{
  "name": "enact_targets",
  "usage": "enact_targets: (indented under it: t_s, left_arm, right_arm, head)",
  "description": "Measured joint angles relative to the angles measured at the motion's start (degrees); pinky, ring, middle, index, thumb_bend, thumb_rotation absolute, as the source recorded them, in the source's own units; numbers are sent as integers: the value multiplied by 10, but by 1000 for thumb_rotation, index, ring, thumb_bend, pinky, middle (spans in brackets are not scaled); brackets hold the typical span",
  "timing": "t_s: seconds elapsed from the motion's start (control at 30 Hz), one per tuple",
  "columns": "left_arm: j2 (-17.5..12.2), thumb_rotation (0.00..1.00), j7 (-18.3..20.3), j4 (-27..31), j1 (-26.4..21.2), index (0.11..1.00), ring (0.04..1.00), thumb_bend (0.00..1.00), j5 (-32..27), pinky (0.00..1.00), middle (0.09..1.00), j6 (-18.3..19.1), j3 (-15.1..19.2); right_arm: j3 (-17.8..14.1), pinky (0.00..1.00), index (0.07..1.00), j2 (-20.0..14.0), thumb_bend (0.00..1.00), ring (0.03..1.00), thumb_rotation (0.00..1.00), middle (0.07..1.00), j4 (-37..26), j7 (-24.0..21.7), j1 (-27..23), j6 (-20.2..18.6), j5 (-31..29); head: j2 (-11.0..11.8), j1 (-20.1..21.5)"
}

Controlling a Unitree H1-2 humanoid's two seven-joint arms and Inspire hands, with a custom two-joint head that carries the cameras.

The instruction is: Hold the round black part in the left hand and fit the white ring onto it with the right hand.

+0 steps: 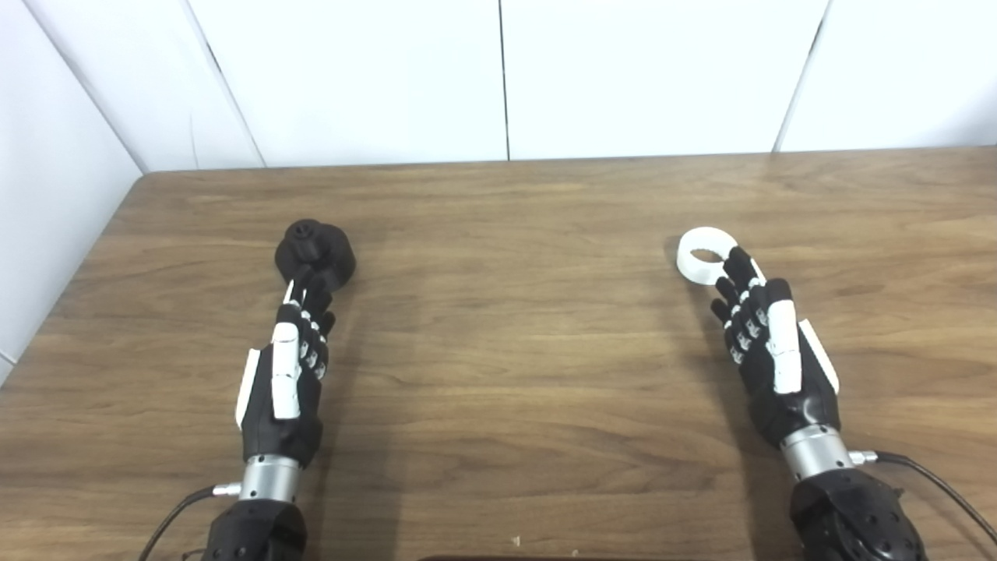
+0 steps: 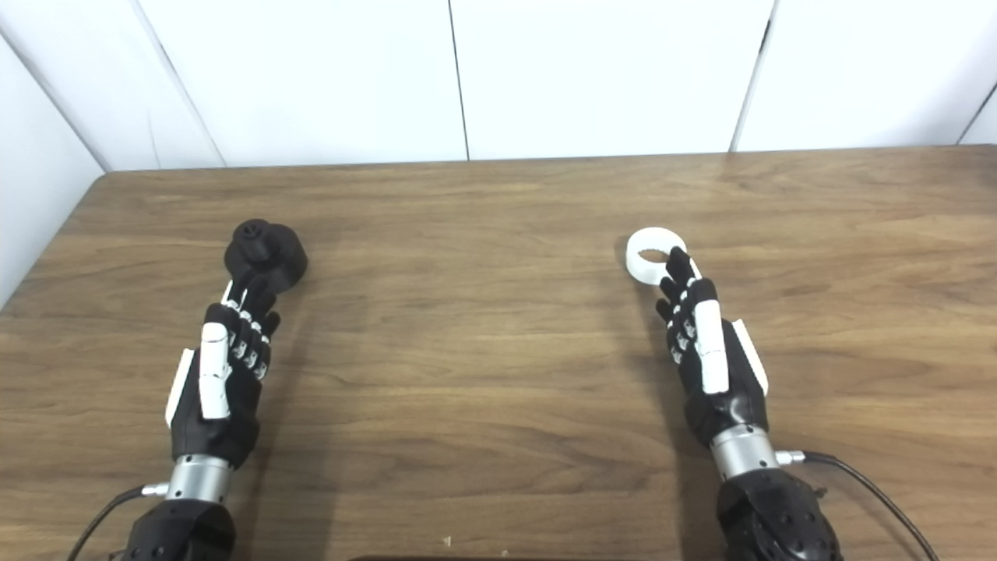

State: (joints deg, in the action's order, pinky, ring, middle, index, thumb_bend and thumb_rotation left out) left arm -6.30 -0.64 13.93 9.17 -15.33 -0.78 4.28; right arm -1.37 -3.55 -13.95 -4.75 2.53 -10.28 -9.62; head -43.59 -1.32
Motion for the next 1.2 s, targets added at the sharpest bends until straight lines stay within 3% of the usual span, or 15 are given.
enact_targets:
  t_s: [0.5,0.7,0.9,1.03,1.2]
  left_arm:
    - [0,881,0,0,0,978,1000,554,0,1000,1000,-2,1]
    - [0,852,-1,0,1,981,1000,517,11,1000,1000,-2,-1]
    - [-6,506,-10,19,1,962,998,650,52,1000,988,16,6]
    - [-17,508,-16,25,-1,972,1000,724,109,1000,994,32,21]
    - [-73,471,-11,31,-21,992,1000,785,162,1000,1000,78,42]
  right_arm:
    - [-2,1000,986,-3,618,1000,1000,1000,3,-6,-1,1,1]
    - [-6,1000,991,-3,622,1000,1000,1000,3,-9,-1,1,-1]
    - [-8,1000,986,-4,637,1000,1000,1000,6,-12,-1,1,-1]
    - [-7,1000,982,-4,643,1000,1000,1000,7,-12,0,2,-1]
    - [-7,1000,980,-4,654,1000,1000,1000,8,-12,3,2,0]
  head:
    - [4,-11]
    - [6,-17]
    - [12,-20]
    - [12,-24]
    - [13,-34]
